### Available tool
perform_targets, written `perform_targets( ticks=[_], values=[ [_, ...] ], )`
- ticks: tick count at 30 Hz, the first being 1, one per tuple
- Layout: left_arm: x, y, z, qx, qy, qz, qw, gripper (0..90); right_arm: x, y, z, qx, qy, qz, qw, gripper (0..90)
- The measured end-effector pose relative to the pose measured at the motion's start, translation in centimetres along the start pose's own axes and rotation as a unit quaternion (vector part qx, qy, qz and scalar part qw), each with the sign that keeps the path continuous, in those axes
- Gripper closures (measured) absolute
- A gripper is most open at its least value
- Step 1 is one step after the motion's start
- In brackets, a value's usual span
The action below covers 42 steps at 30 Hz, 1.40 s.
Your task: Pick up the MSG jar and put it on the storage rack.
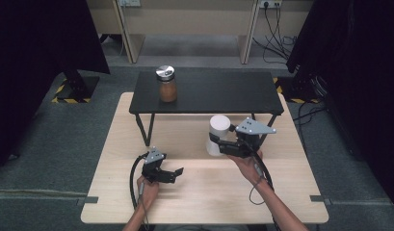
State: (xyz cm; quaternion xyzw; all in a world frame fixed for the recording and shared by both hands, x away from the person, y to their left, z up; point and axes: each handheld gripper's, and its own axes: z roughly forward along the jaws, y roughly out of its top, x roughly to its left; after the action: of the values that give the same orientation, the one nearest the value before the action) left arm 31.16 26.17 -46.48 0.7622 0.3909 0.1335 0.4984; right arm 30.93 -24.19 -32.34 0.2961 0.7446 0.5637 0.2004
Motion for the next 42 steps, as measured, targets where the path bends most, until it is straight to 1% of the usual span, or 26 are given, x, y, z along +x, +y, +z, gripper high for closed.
perform_targets(
  ticks=[4, 9, 13, 17, 21, 25, 29, 35, 39, 42],
  values=[
    [0.0, 0.0, 0.0, 0.0, 0.0, -0.001, 1.0, 0.5, -0.1, 2.1, 0.6, 0.001, 0.01, -0.003, 0.9999, 35.6],
    [0.0, 0.0, 0.0, 0.001, 0.0, 0.0, 1.0, 0.6, -0.4, 4.9, 1.3, -0.001, 0.021, 0.003, 0.9998, 35.6],
    [0.0, 0.0, 0.0, 0.001, 0.0, 0.0, 1.0, 0.6, -0.2, 7.0, 1.9, -0.002, 0.017, -0.004, 0.9999, 35.6],
    [0.1, 0.0, 0.0, 0.0, -0.001, -0.001, 1.0, 0.6, 0.0, 8.8, 2.6, -0.004, 0.01, -0.004, 0.9999, 35.6],
    [0.1, 0.0, 0.0, 0.0, -0.001, -0.003, 1.0, 0.6, 0.1, 10.2, 3.4, -0.005, -0.001, -0.002, 1.0, 35.6],
    [0.1, 0.1, -0.1, 0.002, -0.001, -0.001, 1.0, 0.6, 0.1, 11.4, 4.4, -0.009, -0.015, 0.007, 0.9998, 35.6],
    [0.1, 0.0, 0.0, 0.001, -0.001, -0.001, 1.0, 0.6, 0.3, 12.4, 5.6, -0.009, -0.036, 0.011, 0.9993, 35.6],
    [0.1, 0.0, -0.1, 0.001, -0.002, -0.001, 1.0, 0.6, 0.3, 13.2, 7.5, -0.009, -0.066, 0.023, 0.9975, 35.6],
    [0.1, 0.0, 0.0, 0.001, -0.002, -0.001, 1.0, 0.6, 0.5, 13.7, 8.6, -0.001, -0.087, 0.019, 0.996, 35.6],
    [0.1, 0.0, 0.0, 0.0, -0.002, -0.001, 1.0, 0.7, 0.6, 13.9, 9.3, 0.001, -0.099, 0.021, 0.9949, 35.6]
  ],
)
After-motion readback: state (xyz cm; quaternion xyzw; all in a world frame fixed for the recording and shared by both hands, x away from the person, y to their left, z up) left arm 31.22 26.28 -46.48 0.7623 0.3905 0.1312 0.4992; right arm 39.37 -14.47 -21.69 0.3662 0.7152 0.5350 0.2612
